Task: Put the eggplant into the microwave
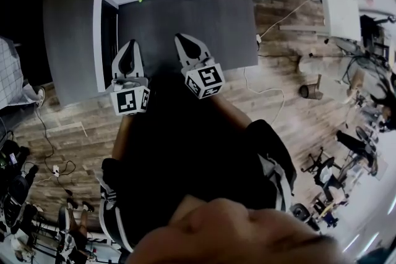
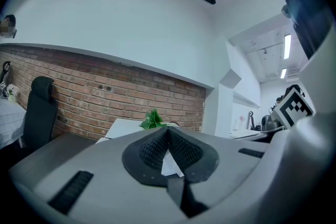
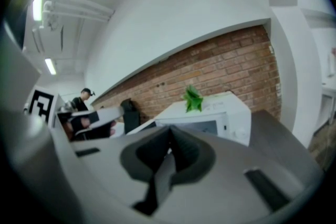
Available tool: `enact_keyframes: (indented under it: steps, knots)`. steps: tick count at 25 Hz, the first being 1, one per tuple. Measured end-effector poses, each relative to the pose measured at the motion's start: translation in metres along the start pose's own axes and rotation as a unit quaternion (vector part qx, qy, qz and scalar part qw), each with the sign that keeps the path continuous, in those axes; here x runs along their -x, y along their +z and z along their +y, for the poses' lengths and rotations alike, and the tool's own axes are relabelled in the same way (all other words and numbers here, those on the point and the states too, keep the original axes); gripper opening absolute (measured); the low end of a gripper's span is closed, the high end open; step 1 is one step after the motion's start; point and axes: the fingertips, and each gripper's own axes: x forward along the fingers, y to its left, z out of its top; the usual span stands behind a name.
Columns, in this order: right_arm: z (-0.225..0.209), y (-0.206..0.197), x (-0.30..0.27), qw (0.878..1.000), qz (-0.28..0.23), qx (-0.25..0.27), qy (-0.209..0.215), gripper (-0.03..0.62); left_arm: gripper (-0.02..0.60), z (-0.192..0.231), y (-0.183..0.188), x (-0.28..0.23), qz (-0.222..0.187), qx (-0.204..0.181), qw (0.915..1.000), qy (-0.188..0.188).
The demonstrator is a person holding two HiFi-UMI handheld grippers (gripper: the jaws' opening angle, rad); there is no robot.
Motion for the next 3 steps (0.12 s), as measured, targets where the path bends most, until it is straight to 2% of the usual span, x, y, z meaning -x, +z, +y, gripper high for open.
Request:
enact_keyframes:
  steps: [3]
  knots:
    - [0.0006, 0.0018, 0.0013, 1.0, -0.004, -0.002, 0.001, 0.032, 0.034, -0.0003, 0.0, 0.0009, 0.0, -0.002, 1.0, 0.0]
